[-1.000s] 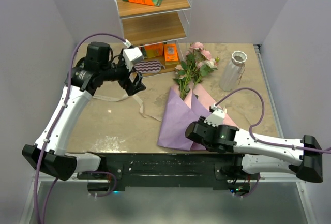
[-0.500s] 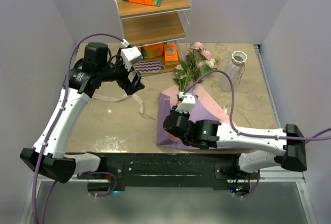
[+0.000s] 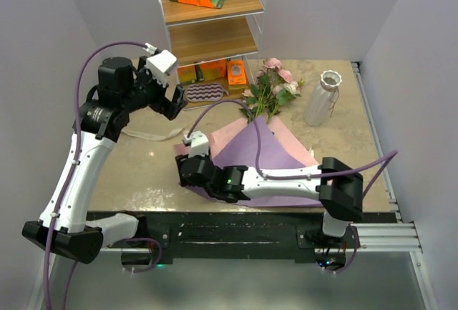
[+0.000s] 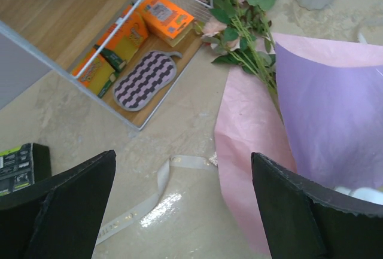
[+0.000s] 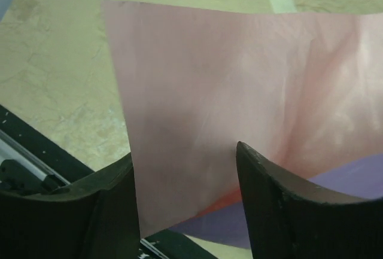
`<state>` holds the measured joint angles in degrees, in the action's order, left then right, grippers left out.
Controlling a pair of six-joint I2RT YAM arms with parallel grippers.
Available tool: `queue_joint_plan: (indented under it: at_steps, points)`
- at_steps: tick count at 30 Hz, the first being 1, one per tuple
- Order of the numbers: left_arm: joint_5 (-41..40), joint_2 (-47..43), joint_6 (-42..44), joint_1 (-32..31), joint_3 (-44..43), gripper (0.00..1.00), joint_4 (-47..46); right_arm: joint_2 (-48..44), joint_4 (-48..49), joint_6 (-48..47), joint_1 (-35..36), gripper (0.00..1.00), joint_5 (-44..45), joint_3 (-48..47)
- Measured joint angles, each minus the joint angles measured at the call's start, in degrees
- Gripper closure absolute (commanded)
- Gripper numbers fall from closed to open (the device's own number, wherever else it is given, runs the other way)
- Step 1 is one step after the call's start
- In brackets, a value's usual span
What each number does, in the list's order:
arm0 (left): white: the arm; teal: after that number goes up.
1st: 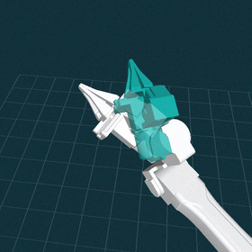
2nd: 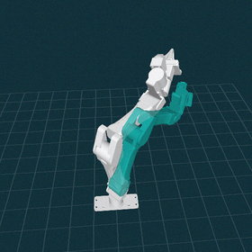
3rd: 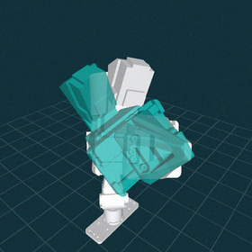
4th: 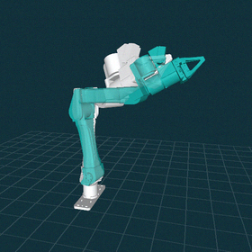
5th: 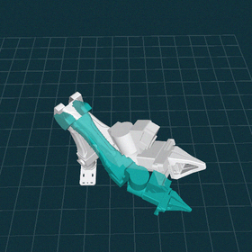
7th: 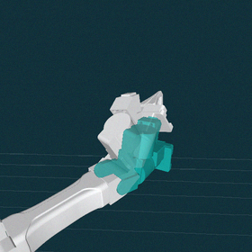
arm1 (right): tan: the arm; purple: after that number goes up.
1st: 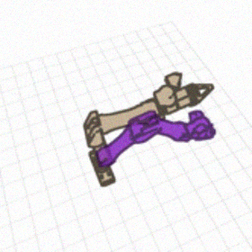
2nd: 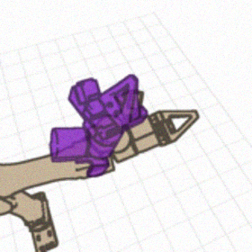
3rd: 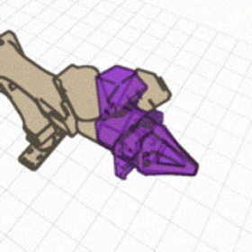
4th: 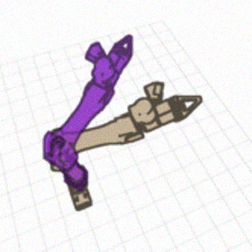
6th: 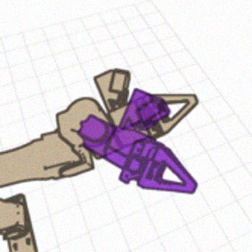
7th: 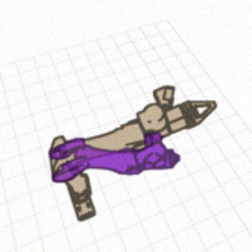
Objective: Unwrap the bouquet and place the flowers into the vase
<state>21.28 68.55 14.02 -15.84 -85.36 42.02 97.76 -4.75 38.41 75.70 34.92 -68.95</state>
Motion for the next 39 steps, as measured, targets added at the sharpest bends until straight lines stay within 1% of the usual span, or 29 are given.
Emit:
queue_joint_plan:
  at_steps: [1, 3, 4, 5, 6, 8, 10, 12, 14, 17, 18, 21, 23, 26, 28, 31, 33, 35, 39]
  points:
    - [-0.70, -0.15, -0.20, 0.59, -0.02, 0.01, -0.33, 1.81, 0.20, -0.72, -0.09, 0.30, -0.76, -1.68]
    - [-1.79, -0.28, -0.87, 1.75, -0.20, 0.01, -0.74, 4.68, 0.37, -2.23, -0.20, 0.27, -2.19, -4.81]
    - [-2.32, -0.28, -1.11, 2.14, -0.37, 0.01, -0.79, 5.35, 0.46, -2.99, -0.24, 0.24, -2.82, -5.90]
    - [-2.80, -0.26, -1.33, 2.43, -0.59, 0.01, -0.74, 5.46, 0.50, -3.65, -0.33, 0.23, -3.13, -6.54]
    - [-3.30, -0.22, -1.49, 2.64, -0.85, 0.01, -0.74, 5.16, 0.57, -4.15, -0.46, 0.22, -3.26, -6.93]
    - [-4.09, -0.02, -1.55, 2.71, -1.66, 0.01, -0.79, 3.54, 0.74, -5.05, -0.87, 0.18, -3.63, -6.95]
    - [-4.39, 0.07, -1.62, 2.71, -2.23, 0.02, -0.85, -0.17, 0.90, -5.70, -1.81, 0.15, -4.35, -6.36]
    - [-4.44, 0.07, -1.84, 2.75, -2.60, 0.05, -1.11, -5.35, 1.01, -6.19, -3.28, 0.15, -5.14, -5.31]
    - [-4.13, 0.17, -2.54, 2.78, -3.15, 0.05, -1.31, -10.58, 1.33, -6.51, -4.92, 0.16, -5.53, -4.76]
    - [-1.68, 1.11, -2.99, 2.91, -5.14, 0.02, -1.38, -17.40, 1.33, -6.86, -6.82, 0.17, -4.37, -4.50]
    - [-0.37, 1.53, -2.95, 2.93, -5.70, 0.01, -1.49, -19.61, 1.27, -7.04, -7.15, 0.17, -3.78, -4.17]
    - [7.96, 4.76, -2.29, 2.78, -8.28, 0.01, -0.74, -26.69, -1.16, -7.37, -7.43, 0.19, -0.79, -2.49]
    - [12.17, 7.78, -0.90, 1.42, -8.52, 0.01, 0.52, -30.71, -3.21, -7.48, -7.48, 0.20, 1.66, -1.40]
    - [16.55, 13.07, 1.53, -2.36, -5.25, 0.01, 0.96, -37.59, -7.23, -7.28, -7.52, 0.21, 5.14, 1.55]
    - [18.88, 17.46, 3.32, -4.90, 2.03, 0.01, 0.61, -43.23, -10.25, -6.43, -7.52, 0.21, 6.91, 4.31]
    - [20.39, 23.34, 5.01, -7.48, 5.55, 0.01, 3.04, -51.15, -14.45, -4.66, -7.52, 0.23, 9.09, 7.65]
    - [20.98, 26.86, 5.70, -8.74, 5.55, 0.01, 3.34, -54.66, -17.18, -3.21, -7.54, 0.23, 10.03, 8.96]
    - [21.24, 28.50, 6.19, -9.86, 5.55, 0.01, 2.80, -56.59, -19.21, -1.68, -7.65, 0.24, 10.88, 9.33]
    - [22.62, 30.18, 6.62, -11.65, 4.92, 0.01, 1.66, -55.93, -22.16, 0.07, -7.63, 0.25, 11.08, 9.46]
